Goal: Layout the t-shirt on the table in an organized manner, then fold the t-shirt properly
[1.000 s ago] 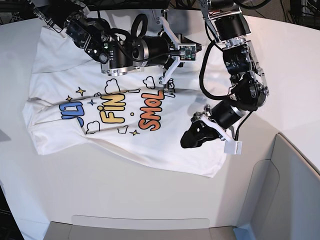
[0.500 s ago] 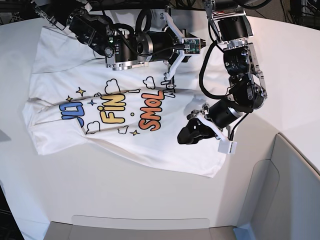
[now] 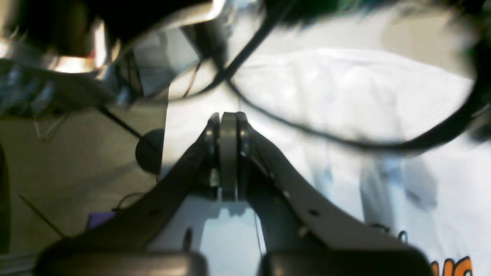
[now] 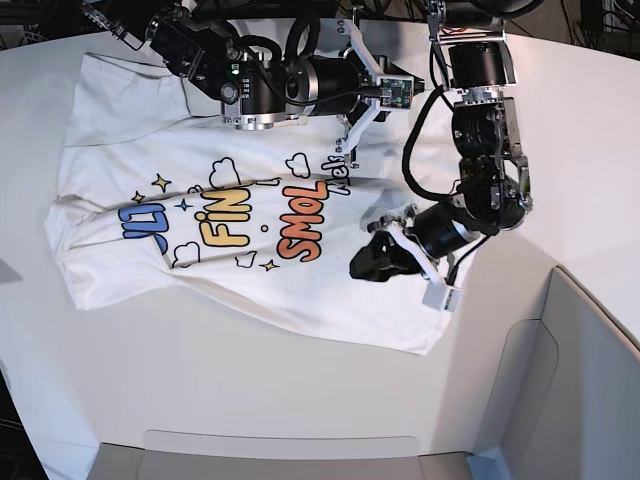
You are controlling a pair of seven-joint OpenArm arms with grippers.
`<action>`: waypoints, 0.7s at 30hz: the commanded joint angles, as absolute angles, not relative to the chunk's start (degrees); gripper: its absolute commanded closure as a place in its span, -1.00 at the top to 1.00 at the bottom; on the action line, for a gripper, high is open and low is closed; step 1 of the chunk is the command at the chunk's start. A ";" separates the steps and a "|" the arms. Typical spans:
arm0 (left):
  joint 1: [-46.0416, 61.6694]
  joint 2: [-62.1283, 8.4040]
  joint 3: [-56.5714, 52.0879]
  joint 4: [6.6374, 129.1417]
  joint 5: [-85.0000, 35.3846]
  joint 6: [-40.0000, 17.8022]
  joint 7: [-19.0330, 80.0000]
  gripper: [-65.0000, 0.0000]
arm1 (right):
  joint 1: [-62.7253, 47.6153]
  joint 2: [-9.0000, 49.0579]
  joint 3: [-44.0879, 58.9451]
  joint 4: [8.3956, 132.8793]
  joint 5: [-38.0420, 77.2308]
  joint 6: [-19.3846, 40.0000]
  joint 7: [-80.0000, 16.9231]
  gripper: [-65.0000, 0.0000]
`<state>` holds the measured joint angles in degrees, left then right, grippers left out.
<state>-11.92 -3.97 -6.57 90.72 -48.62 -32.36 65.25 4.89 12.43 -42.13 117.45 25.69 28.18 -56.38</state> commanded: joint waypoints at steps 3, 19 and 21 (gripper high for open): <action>-12.79 -4.44 -6.99 94.64 -49.71 -32.57 63.87 -0.51 | 5.49 12.35 -41.63 118.29 24.92 28.00 -55.16 -1.00; -2.15 -11.82 -27.30 106.07 -59.03 -38.64 67.38 -0.51 | -1.19 12.53 -15.52 118.37 22.99 27.91 -55.08 -1.00; -0.92 -12.70 -30.20 106.15 -62.81 -40.00 70.90 -0.51 | -1.89 12.53 -10.42 118.37 22.99 27.91 -55.08 -1.00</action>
